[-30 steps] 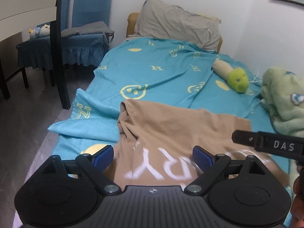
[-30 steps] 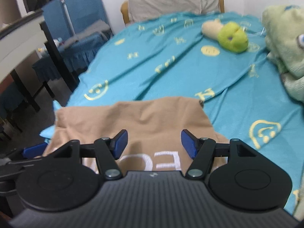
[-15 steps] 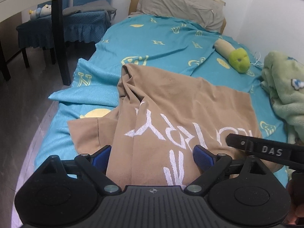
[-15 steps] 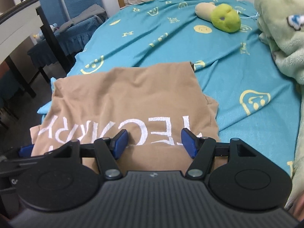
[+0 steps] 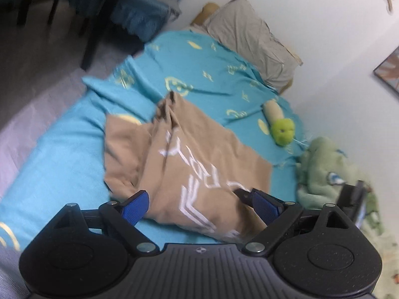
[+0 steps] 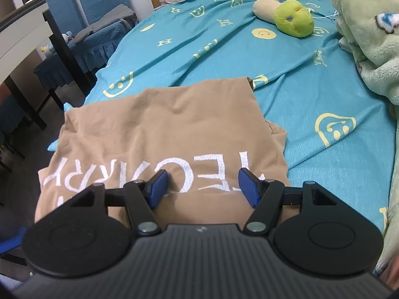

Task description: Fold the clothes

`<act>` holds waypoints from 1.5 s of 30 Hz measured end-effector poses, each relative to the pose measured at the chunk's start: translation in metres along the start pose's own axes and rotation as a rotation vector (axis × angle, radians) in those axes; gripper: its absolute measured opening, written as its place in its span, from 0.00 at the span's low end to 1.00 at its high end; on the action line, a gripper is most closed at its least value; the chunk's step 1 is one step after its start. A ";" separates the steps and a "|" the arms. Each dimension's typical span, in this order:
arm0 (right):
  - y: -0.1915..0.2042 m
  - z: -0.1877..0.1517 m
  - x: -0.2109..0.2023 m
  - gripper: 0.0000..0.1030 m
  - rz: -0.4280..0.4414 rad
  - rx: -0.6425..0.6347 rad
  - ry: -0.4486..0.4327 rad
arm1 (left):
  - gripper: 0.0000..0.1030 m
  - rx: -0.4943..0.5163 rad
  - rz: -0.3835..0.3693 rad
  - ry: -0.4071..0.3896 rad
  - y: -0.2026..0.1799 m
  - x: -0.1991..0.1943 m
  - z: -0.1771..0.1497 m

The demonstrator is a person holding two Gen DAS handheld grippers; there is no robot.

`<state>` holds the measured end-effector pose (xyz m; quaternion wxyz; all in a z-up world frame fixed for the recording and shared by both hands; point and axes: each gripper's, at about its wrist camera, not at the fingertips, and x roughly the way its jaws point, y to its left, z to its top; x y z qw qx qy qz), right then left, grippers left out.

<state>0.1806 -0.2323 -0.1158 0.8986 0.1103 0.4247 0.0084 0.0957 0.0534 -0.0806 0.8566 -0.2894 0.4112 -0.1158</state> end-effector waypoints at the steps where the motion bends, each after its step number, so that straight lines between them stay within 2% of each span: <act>1: 0.000 0.000 0.000 0.64 -0.002 0.002 0.001 | 0.90 -0.008 -0.025 0.021 0.001 0.004 0.000; 5: 0.002 0.000 0.001 0.64 -0.009 -0.001 0.001 | 0.90 -0.051 -0.036 0.091 0.010 0.033 -0.007; 9: 0.002 0.001 0.001 0.64 -0.012 0.007 0.001 | 0.90 -0.153 0.000 0.164 0.023 0.071 -0.005; 14: 0.002 0.001 0.002 0.64 -0.015 0.014 0.000 | 0.92 -0.230 -0.078 0.086 0.030 0.068 -0.004; 20: -0.001 0.003 0.002 0.64 -0.012 0.039 -0.001 | 0.90 -0.320 -0.172 -0.010 0.039 0.064 -0.003; 22: -0.002 0.003 0.001 0.63 -0.010 0.053 -0.004 | 0.90 -0.364 -0.227 -0.038 0.043 0.058 -0.004; 24: -0.003 0.003 0.001 0.63 -0.008 0.061 -0.005 | 0.90 -0.374 -0.200 -0.013 0.045 0.062 -0.005; 26: -0.003 0.003 0.001 0.63 -0.009 0.060 -0.005 | 0.87 -0.367 -0.091 0.062 0.045 0.073 -0.007; 27: -0.003 0.003 0.001 0.63 -0.009 0.060 -0.004 | 0.84 -0.370 -0.063 0.082 0.047 0.077 -0.008; 31: -0.002 0.003 0.001 0.63 -0.010 0.058 -0.003 | 0.85 -0.375 -0.064 0.060 0.045 0.076 -0.007; 34: -0.001 0.003 0.001 0.63 -0.011 0.056 -0.002 | 0.74 -0.396 -0.053 0.024 0.047 0.075 -0.006; 35: -0.001 0.002 0.001 0.63 -0.013 0.054 -0.002 | 0.63 -0.402 -0.039 0.014 0.047 0.076 -0.005; 37: 0.000 0.002 0.000 0.63 -0.014 0.053 -0.007 | 0.56 -0.412 -0.025 -0.002 0.050 0.076 -0.005; 39: 0.000 0.002 -0.002 0.63 -0.015 0.052 -0.012 | 0.44 -0.403 -0.029 -0.014 0.053 0.075 -0.002; 44: 0.011 0.004 -0.033 0.63 -0.033 0.006 -0.116 | 0.31 -0.390 -0.062 -0.038 0.051 0.069 0.000; 45: 0.007 0.003 -0.037 0.64 0.016 0.051 -0.107 | 0.29 -0.385 -0.065 -0.041 0.050 0.068 0.001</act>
